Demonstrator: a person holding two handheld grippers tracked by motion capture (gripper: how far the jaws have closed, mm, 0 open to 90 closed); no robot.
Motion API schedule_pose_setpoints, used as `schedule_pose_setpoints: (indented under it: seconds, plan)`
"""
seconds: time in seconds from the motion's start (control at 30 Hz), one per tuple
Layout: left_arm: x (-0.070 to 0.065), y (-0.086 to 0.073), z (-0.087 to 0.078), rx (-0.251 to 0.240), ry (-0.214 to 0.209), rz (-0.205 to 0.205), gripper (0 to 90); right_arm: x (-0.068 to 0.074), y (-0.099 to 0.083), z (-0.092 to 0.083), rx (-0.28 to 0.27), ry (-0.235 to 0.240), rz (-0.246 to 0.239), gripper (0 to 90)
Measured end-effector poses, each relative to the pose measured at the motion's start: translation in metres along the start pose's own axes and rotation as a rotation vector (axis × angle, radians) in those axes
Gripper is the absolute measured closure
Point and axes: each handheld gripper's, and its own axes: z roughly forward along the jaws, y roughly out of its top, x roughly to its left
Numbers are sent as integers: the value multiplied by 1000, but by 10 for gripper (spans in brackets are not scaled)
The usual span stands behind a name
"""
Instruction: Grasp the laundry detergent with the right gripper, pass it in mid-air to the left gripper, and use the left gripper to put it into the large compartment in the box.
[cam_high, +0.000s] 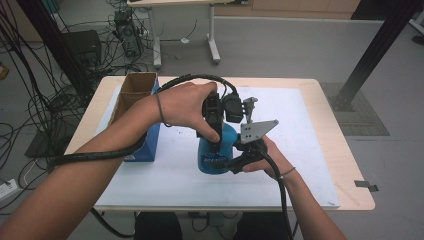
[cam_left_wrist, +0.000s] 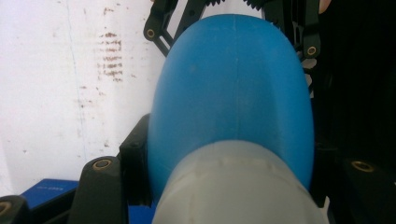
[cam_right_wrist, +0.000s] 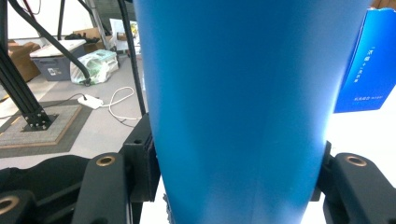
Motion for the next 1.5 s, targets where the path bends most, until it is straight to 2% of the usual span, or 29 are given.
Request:
schedule_pose_setpoints:
  seconds: [0.17, 0.3, 0.47, 0.9, 1.5]
  plan:
    - [0, -1, 0, -7, 5, -5, 380, 1, -3, -1, -8, -11, 25, 216]
    - [0, -1, 1, 0, 6, -8, 380, 4, -7, -2, -18, -36, 45, 112]
    - [1, -2, 0, -7, 2, -11, 380, 2, -9, -4, -28, -31, 57, 35]
    - [2, -3, -1, -8, 1, -15, 380, 7, -11, -19, -20, -64, 48, 40]
    - [2, -7, -1, -7, 1, -28, 380, 18, -24, -67, -4, -142, 78, 42]
